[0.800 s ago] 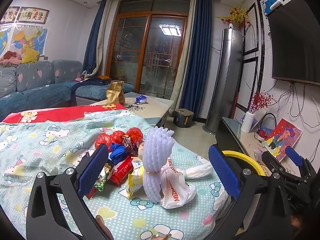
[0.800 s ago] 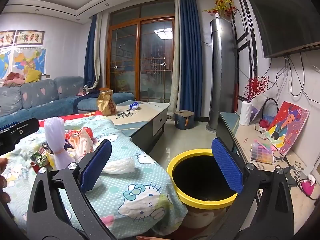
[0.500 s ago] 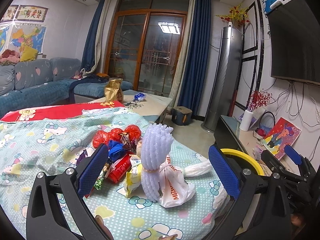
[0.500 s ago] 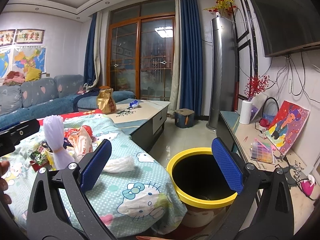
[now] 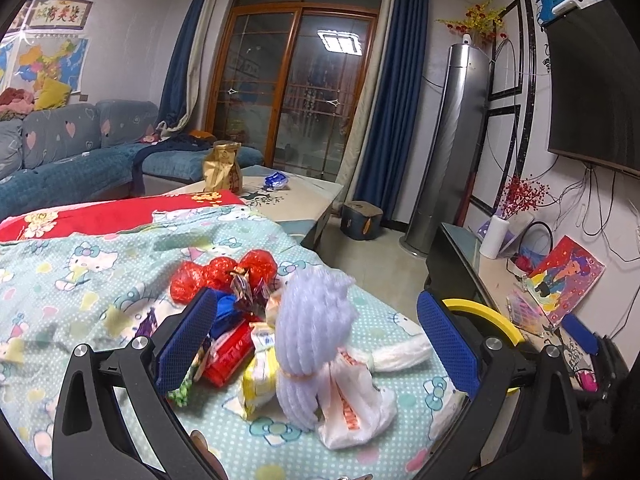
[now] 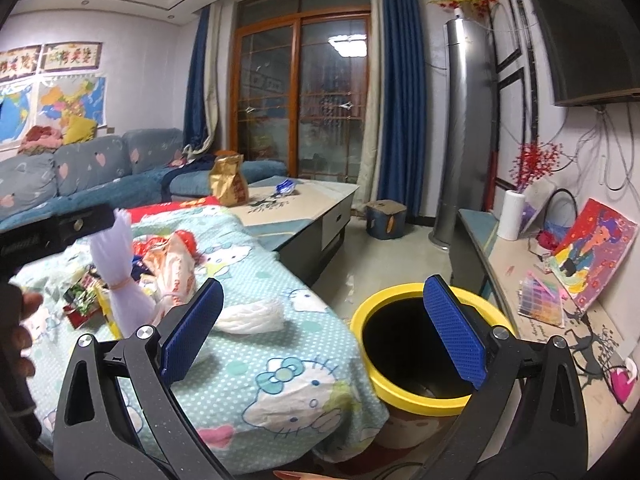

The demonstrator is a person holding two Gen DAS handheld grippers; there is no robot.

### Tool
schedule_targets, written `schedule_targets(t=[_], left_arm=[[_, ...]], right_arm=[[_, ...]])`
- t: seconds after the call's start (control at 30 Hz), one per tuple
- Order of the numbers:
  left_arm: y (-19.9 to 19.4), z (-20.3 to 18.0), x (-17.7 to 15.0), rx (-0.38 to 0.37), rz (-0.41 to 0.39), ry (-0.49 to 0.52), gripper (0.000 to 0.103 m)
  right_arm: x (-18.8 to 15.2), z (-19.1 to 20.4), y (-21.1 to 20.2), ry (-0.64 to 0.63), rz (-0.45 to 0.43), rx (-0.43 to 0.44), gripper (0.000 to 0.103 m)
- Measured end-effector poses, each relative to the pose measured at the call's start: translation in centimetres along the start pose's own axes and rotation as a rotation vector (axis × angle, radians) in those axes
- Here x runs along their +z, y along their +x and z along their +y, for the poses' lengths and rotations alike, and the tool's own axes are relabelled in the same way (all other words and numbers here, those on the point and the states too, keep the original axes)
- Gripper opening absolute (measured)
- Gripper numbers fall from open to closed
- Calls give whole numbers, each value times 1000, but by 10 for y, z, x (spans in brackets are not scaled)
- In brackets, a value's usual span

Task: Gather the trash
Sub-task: 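Grasp the white foam net with the left tool while the right tool grasps the white plastic bag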

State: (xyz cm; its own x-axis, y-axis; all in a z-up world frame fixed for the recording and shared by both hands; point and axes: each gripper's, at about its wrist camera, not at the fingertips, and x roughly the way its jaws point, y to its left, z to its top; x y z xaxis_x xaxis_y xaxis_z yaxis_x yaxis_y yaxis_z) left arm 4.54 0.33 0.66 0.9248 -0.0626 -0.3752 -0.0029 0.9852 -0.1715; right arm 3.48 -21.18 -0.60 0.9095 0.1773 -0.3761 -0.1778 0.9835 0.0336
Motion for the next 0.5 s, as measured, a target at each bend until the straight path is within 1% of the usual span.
schedule_targets(t=[0.07,0.13,0.17,0.2,0.27,0.33,0.37,0.43,0.47,0.5], left_arm=[[6,5,3,-8,15,-5,97],[11,14,8,-11,24,-17,97],[11,18,9,-11,26,-21,97],[11,21,10,-11,26,-25,97],[9,30,13,-18,26,-31,97],[7,38,13,-20,31,-35,97],[6,43,13,-22,35,-35,97],[5,49,13,-25,48,-27,97],[5,51,12,-26,53,-22,97],[4,52,12,-37,61,-16,97]], right_arm=[[0,6,6,26,79,53,92],[-1,17,14,12,87,114,92],[-1,22,19,13,118,152,92],[-3,28,23,-8,113,167,92],[-4,37,28,17,154,232,92],[-10,49,38,-14,187,275,92],[-11,54,40,-14,212,312,92],[-18,64,56,-65,250,329,91],[-20,68,61,-77,267,335,86],[-22,71,66,-83,287,345,84]])
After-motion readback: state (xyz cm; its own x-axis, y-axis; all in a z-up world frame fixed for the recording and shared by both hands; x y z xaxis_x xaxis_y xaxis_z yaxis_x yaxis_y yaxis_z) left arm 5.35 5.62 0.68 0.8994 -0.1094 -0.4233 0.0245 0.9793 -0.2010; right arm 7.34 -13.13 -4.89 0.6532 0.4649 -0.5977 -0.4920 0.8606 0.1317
